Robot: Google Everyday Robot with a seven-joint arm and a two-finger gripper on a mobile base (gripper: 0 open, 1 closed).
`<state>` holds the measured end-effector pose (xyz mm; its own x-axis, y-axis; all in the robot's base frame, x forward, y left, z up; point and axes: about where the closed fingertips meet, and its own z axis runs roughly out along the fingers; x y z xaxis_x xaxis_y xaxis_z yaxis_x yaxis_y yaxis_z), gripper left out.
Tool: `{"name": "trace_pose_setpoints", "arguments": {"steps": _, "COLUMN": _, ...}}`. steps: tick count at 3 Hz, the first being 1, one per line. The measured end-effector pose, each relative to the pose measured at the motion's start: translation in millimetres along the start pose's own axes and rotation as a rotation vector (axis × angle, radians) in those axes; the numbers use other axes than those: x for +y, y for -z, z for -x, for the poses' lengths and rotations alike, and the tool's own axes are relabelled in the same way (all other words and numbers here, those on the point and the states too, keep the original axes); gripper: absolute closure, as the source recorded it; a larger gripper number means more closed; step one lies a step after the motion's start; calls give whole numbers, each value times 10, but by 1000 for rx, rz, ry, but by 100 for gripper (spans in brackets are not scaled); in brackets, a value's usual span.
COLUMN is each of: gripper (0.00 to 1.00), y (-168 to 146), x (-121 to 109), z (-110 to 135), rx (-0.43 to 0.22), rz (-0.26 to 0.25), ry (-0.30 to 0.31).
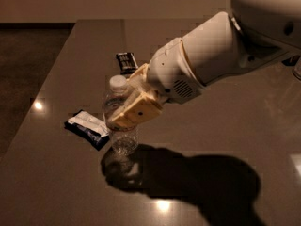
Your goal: Move water bottle near rxbar blueberry
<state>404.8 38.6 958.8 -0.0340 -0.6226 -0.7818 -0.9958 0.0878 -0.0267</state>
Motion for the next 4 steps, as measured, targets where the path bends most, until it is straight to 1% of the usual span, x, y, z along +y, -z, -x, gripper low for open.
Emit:
{"name": "trace_pose_setpoints", "arguments": {"steps": 1, "gripper": 82, "y": -64, "x": -29, "z": -3, "rx": 9, "rz": 5, "ry": -4}}
{"name": "trace_pose_setpoints", "arguments": {"steps": 2, "gripper": 58, "y": -105, "x": -59, "z": -16, "rx": 9, "rz": 12, "ry": -12}}
{"name": "trace_pose_setpoints", "arguments": {"steps": 4, "gripper": 12, "y": -99, "x": -23, "z": 30, "rx": 11, "rz": 9, "ry": -1}}
